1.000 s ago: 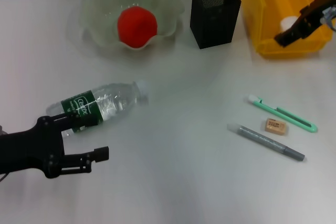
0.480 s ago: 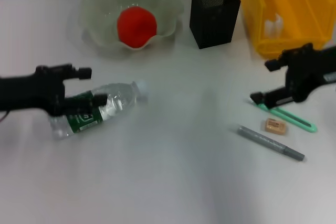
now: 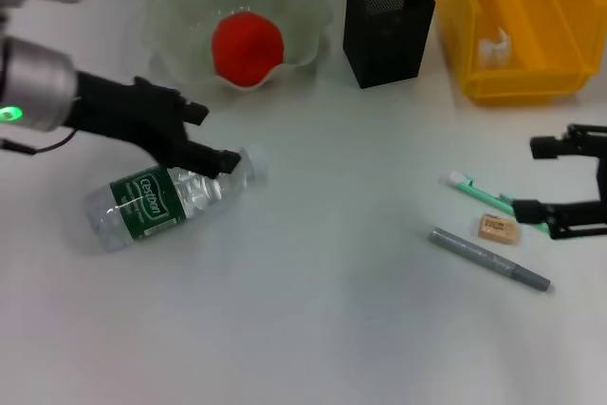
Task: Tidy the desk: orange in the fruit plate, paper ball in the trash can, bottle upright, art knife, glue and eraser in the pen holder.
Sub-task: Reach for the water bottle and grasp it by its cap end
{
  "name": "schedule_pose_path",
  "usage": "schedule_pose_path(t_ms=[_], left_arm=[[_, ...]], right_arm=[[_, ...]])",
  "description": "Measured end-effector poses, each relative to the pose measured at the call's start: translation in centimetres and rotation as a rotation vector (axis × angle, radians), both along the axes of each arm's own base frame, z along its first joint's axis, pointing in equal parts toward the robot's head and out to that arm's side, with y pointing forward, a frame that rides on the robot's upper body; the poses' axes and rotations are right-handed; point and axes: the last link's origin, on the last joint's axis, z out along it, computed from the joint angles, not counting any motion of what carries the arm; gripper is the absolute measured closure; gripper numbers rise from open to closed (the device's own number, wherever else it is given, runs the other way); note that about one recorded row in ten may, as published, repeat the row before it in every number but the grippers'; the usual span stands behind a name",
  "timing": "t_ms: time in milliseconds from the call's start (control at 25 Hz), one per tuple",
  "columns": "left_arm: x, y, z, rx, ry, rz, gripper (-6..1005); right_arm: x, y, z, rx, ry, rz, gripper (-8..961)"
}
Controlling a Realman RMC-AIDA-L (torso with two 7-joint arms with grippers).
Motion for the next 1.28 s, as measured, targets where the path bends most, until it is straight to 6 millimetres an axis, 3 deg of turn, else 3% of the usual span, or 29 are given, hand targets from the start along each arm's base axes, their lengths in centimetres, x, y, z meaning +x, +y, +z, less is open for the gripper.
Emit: schedule_pose_path(t_ms=[120,160,280,320,480,800,1280], left_arm=[[1.2,0.4,-1.2,0.003,0.075,-0.018,151],[2.2,0.8,-2.6,0.006,0.153,-0.036,152],[2.9,1.0,-3.7,0.013,0.225,-0.052,158],[3.5,1.2,-4.9,0.016,0.299,-0.076,159],[3.8,1.3,-6.4,0.021,0.405,-0.109,166],[2.9,1.9,-8.1,0.014,0.484,-0.120,181],[3.3,1.9,-9.4,0.018,0.500,-0.176,202]], right_arm=[[0.9,-1.0,0.1,0.005,0.000,-0.013,124],[1.1,-1.2,0.2,0.010,0.001,-0.020,125],[1.6,-1.4,0.4,0.021,0.013,-0.039,126],[1.7,-1.4,0.5,0.021,0.018,-0.043,127],[1.6,-1.3,0.4,0.017,0.025,-0.042,128],[1.4,-0.6,0.0,0.006,0.039,-0.039,132],[1.2,0.3,-0.5,-0.006,0.044,-0.038,137]])
